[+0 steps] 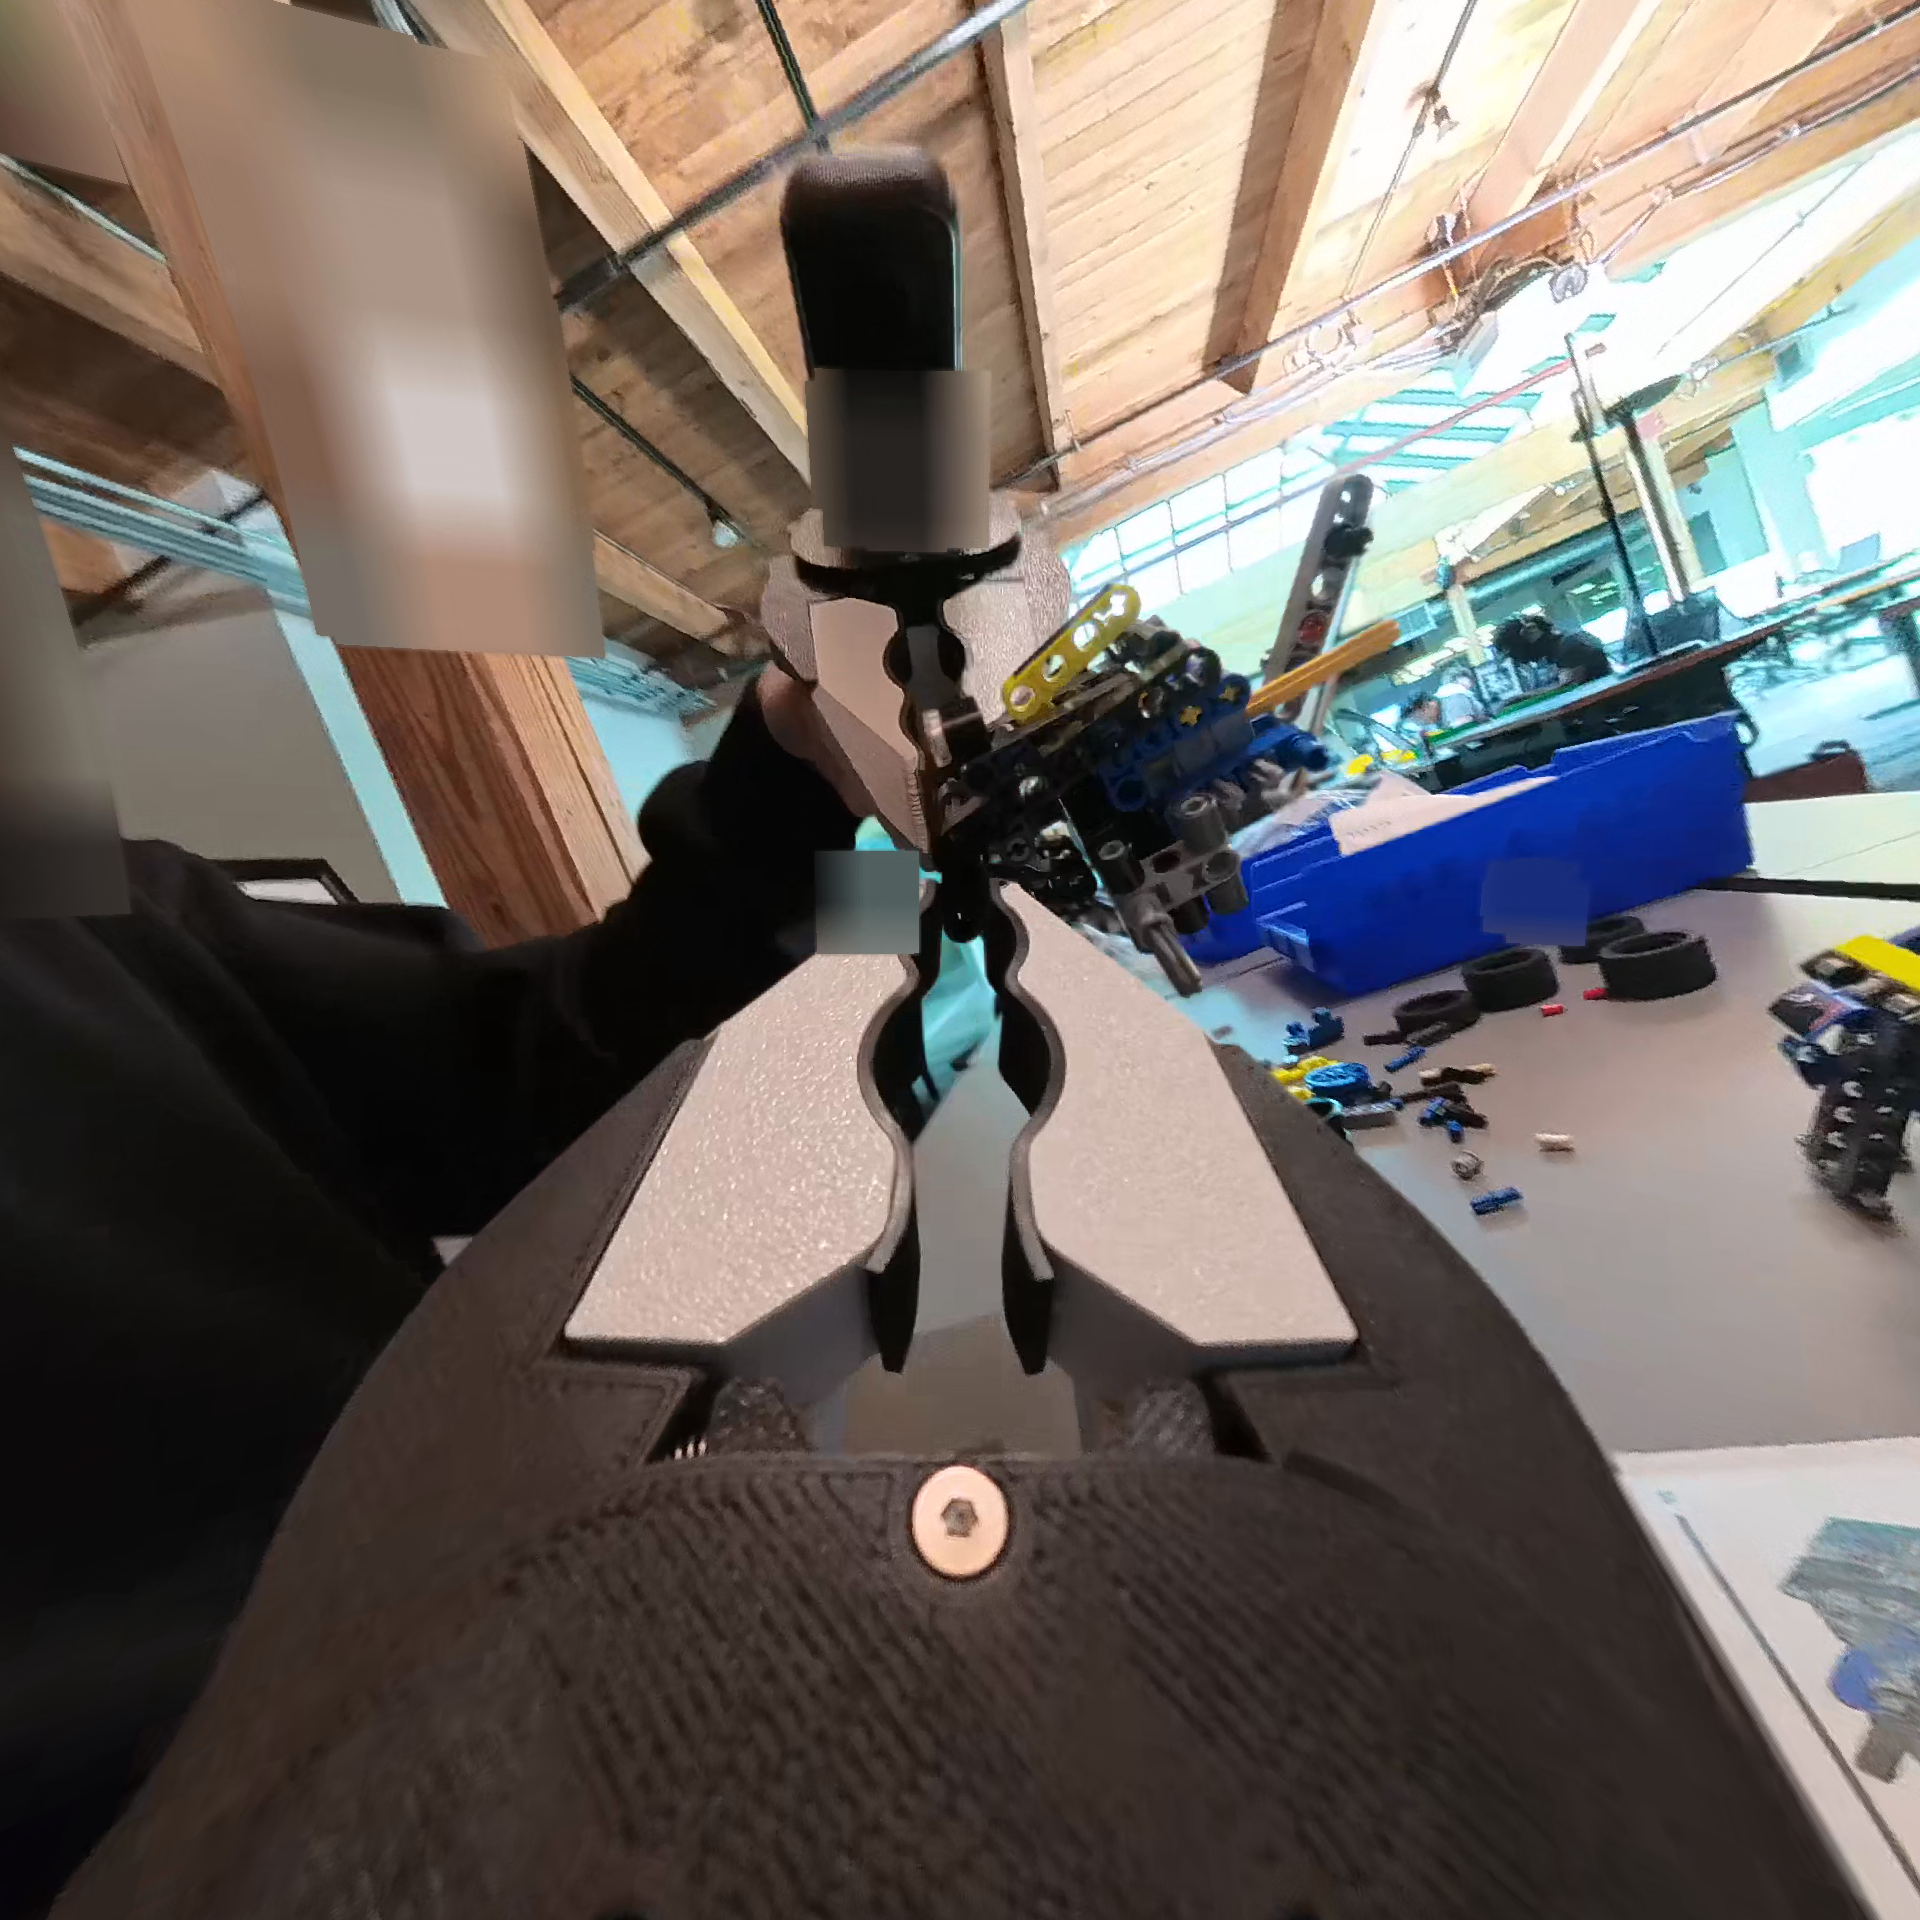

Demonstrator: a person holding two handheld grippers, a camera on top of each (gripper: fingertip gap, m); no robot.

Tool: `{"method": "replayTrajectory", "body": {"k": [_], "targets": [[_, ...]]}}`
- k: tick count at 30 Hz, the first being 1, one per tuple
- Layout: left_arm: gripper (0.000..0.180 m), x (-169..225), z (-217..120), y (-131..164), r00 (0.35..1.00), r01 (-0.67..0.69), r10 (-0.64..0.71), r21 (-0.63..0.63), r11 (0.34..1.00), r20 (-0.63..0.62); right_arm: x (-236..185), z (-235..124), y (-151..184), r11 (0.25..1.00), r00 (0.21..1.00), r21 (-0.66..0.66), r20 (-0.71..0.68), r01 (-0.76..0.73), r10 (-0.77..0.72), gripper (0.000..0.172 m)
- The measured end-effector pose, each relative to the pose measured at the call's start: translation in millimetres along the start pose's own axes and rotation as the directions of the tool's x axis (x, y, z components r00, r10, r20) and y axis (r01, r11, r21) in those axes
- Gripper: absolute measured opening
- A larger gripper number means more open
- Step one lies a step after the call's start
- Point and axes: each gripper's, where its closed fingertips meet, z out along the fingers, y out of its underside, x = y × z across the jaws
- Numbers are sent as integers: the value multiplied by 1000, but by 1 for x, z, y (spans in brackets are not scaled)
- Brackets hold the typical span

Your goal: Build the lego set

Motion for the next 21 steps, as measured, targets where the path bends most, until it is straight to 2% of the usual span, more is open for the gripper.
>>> {"method": "replayTrajectory", "body": {"k": [5, 7, 12, 21], "targets": [[4, 3, 0, 2, 999, -38, 38, -11, 999, -26, -4, 1, 5, 999, 1000, -47, 18, 18, -17, 5], [4, 7, 0, 3, 996, -67, 67, -14, 998, -53, -11, 0, 7, 996, 994, -53, 83, -65, 69, 6], [4, 12, 6, 6, 992, -49, 48, -13, 999, -114, -16, -4, 11, 983, 974, -111, 159, -146, 162, 6], [3, 7, 12, 12, 995, -60, 54, -58, 997, -89, -12, -6, 16, 982, 987, -173, 126, -76, 99, 5]]}}
